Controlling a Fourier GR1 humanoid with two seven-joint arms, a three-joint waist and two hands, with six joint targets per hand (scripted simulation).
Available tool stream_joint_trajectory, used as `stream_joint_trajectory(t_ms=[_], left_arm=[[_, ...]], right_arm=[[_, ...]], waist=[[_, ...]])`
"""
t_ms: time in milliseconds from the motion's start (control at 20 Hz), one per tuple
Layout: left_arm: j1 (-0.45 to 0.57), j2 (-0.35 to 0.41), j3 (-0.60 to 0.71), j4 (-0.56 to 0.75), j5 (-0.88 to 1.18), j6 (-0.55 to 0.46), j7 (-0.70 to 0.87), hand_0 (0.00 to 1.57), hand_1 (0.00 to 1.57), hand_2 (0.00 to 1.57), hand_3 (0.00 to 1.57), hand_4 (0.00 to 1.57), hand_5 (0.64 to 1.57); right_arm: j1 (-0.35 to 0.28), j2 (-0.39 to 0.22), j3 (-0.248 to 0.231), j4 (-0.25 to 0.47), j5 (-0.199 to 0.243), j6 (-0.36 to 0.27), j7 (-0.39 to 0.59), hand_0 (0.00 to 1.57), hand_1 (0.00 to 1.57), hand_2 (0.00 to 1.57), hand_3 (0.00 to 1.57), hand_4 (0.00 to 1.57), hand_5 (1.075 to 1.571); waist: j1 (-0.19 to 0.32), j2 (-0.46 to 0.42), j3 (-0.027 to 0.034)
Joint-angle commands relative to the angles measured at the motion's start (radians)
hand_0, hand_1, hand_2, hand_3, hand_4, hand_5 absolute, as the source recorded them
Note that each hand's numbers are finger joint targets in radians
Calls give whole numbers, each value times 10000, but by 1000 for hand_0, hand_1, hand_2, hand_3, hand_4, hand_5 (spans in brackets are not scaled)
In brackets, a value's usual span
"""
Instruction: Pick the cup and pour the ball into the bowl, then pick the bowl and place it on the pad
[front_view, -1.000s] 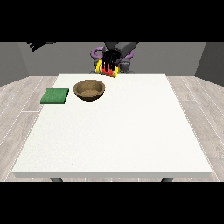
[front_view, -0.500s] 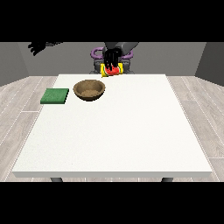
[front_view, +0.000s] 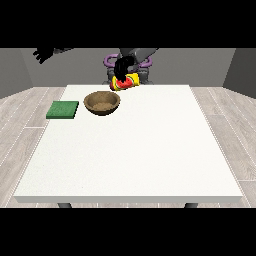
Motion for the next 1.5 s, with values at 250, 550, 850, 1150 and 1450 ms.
stream_joint_trajectory(t_ms=[250,550,850,1150,1450], left_arm=[[-859,649,-1923,1055,-2481,-1873,-508,1518,1518,1571,1571,1224,1533],[-946,371,-1343,521,-2909,-2601,-1001,1515,1515,1571,1571,1261,1506],[-810,422,-797,147,-3177,-2987,-1499,1513,1513,1571,1571,1282,1493],[736,579,1517,-1143,-478,-396,-1378,1328,1328,1571,1571,1024,1544],[2785,1377,3111,-2004,1898,1292,-2795,0,0,1571,1424,799,1521]], right_arm=[[-254,-141,-97,166,-257,118,246,0,0,0,274,473,1570],[11,5,-51,93,-100,-95,-41,0,0,0,292,467,1570],[59,484,231,-173,-141,-394,160,0,0,0,310,524,1569],[503,269,93,-302,-23,-488,302,0,0,0,319,525,1569],[961,466,-48,-419,30,-994,466,0,0,0,0,542,1568]], waist=[[-274,142,6],[6,82,0],[109,-133,-2],[939,-385,-44],[1935,-669,-43]])
